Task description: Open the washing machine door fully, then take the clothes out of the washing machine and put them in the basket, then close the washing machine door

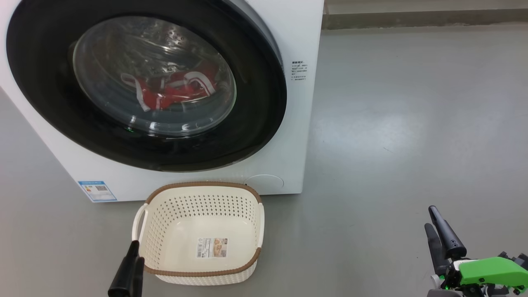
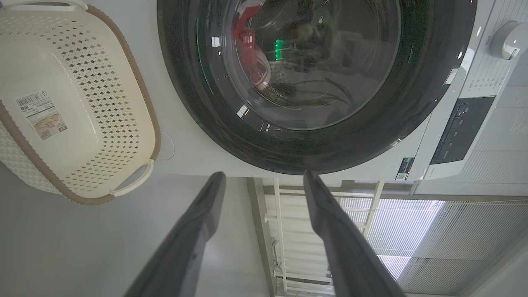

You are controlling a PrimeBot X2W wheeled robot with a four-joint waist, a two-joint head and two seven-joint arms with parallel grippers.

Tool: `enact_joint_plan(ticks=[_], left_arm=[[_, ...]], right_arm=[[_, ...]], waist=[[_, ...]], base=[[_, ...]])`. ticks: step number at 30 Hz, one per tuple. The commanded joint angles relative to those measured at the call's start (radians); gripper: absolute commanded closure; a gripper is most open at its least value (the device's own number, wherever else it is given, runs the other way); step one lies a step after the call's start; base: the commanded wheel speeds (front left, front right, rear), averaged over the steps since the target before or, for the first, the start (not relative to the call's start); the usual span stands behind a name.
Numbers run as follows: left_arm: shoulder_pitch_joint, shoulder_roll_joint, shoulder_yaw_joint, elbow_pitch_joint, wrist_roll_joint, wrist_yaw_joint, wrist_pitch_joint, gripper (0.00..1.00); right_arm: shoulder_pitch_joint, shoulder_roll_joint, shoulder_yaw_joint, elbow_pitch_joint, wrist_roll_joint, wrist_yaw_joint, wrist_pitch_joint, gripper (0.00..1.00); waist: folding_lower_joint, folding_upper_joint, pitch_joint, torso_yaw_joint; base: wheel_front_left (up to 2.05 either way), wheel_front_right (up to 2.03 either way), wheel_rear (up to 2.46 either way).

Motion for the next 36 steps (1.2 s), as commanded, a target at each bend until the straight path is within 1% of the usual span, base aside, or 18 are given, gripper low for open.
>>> enact_joint_plan(ticks=[1,5,10,17,24,25,36], left_arm=[[-0.018,0.009,0.003,-0.035,0.027,-0.001,-0.008,0.0],[-0.017,0.008,0.003,-0.04,0.054,-0.001,-0.016,0.0],[-0.014,0.009,0.001,-0.051,0.114,-0.001,-0.03,0.0],[-0.007,0.011,-0.002,-0.068,0.249,-0.002,-0.05,0.0],[0.002,0.008,0.002,-0.083,0.362,-0.002,-0.07,0.0],[0.004,0.008,0.002,-0.088,0.396,-0.001,-0.076,0.0],[0.016,0.009,-0.017,-0.114,0.571,0.02,-0.107,0.0]], right_arm=[[-0.017,-0.015,0.002,-0.03,-0.02,0.0,-0.011,0.0],[-0.015,-0.016,0.007,-0.031,-0.046,0.0,-0.02,0.0],[-0.011,-0.019,0.017,-0.033,-0.093,0.0,-0.034,0.0],[-0.003,-0.022,0.032,-0.037,-0.168,0.0,-0.053,0.0],[0.006,-0.023,0.04,-0.044,-0.244,0.0,-0.073,0.0],[0.008,-0.023,0.042,-0.046,-0.267,0.0,-0.078,0.0],[0.019,-0.033,0.058,-0.051,-0.421,0.0,-0.109,0.0]], waist=[[0.0,0.0,0.001,0.001],[-0.0001,0.0,0.002,0.002],[-0.0001,0.0,0.002,0.005],[-0.0002,0.0,0.003,0.009],[-0.0002,0.0,0.002,0.014],[-0.0002,0.0,0.002,0.015],[-0.0002,0.0,0.002,0.022]], base=[[0.0,0.0,0.0],[0.0,0.0,0.0],[0.0,0.0,0.0],[0.0,0.0,0.0],[0.0,0.0,0.0],[0.0,0.0,0.0],[0.0,0.0,0.0]])
